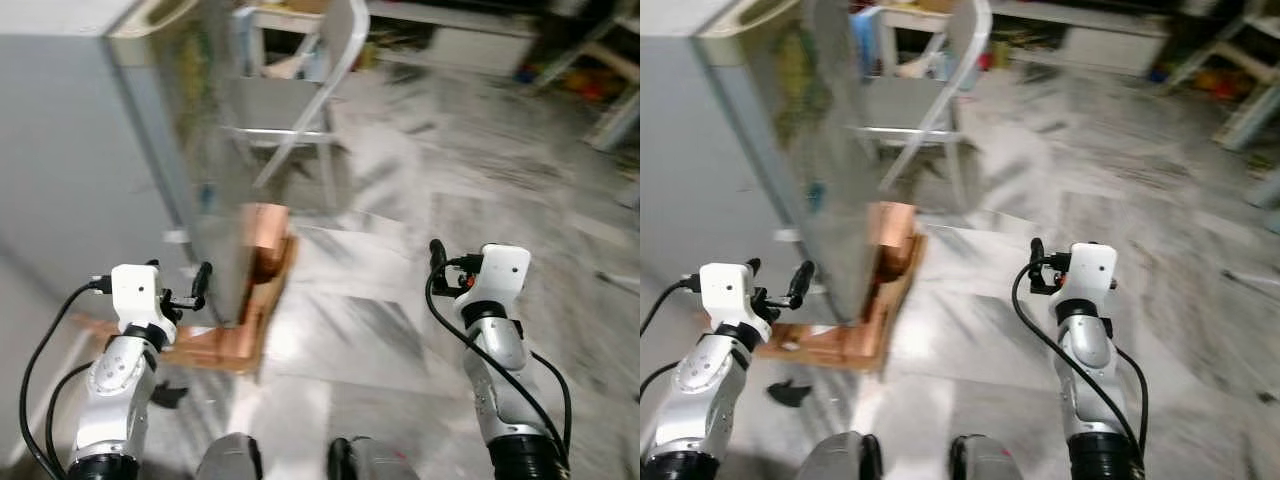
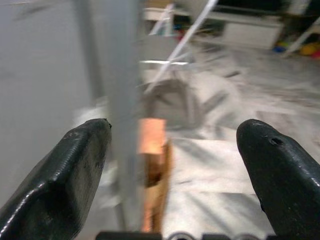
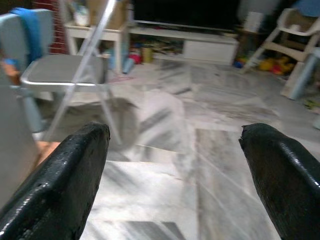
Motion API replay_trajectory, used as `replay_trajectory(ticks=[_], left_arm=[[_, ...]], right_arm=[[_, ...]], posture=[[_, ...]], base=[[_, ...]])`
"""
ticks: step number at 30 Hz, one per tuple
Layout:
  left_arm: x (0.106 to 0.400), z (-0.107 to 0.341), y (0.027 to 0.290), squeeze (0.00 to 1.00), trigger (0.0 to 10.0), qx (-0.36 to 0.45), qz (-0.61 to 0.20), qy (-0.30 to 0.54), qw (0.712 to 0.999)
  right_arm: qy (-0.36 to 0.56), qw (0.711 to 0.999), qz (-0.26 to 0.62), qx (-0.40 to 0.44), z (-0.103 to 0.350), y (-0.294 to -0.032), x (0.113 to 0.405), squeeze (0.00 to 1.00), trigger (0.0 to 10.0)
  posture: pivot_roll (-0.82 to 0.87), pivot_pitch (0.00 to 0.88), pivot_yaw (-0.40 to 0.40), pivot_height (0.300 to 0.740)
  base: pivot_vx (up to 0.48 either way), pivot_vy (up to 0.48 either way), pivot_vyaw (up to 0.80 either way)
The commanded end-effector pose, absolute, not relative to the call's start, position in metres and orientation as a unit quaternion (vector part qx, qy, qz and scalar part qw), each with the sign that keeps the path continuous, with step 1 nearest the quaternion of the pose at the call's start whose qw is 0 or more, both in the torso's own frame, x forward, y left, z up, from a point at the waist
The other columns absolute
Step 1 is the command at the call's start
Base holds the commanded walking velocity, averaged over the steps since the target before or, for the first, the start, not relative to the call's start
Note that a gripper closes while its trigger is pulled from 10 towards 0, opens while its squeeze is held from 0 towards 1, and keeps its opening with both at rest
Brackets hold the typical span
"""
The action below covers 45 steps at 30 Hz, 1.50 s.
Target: Restocking fridge
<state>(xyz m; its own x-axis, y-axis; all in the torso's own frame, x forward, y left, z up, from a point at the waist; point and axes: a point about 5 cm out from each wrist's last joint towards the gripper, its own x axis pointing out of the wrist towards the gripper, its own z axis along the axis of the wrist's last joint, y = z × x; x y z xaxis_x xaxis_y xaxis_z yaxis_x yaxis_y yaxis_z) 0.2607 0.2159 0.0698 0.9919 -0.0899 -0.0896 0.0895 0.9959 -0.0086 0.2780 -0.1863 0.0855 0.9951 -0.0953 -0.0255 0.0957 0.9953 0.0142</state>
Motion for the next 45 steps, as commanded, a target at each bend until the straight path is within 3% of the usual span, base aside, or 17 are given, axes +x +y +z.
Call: replay_trajectory(ticks=[1,16,25,45], left_arm=[[0.26,0.07,0.217,0.0,10.0,-0.004,-0.047,0.042,0.998],[0.259,0.071,0.218,0.0,10.0,-0.002,-0.037,0.037,0.999],[0.261,0.072,0.222,0.0,10.0,0.002,-0.015,0.029,0.999],[0.303,0.084,0.223,0.0,10.0,0.027,-0.027,0.013,0.999]], right_arm=[[0.008,0.999,-0.049,0.005,0.089,-0.188,0.278,0.0,10.0],[0.009,0.999,-0.043,-0.001,0.09,-0.187,0.279,0.0,10.0],[0.007,0.999,-0.033,-0.012,0.09,-0.186,0.278,0.0,10.0],[0.007,0.999,-0.039,-0.018,0.094,-0.191,0.274,0.0,10.0]], posture=[[0.06,0.095,-0.057,0.74],[0.07,0.096,-0.068,0.74],[0.06,0.106,-0.069,0.74],[0.02,0.129,-0.072,0.74]], base=[[0.274,0.0,0.0],[0.327,0.0,0.0],[0.0,0.0,0.0],[0.0,0.0,0.0]])
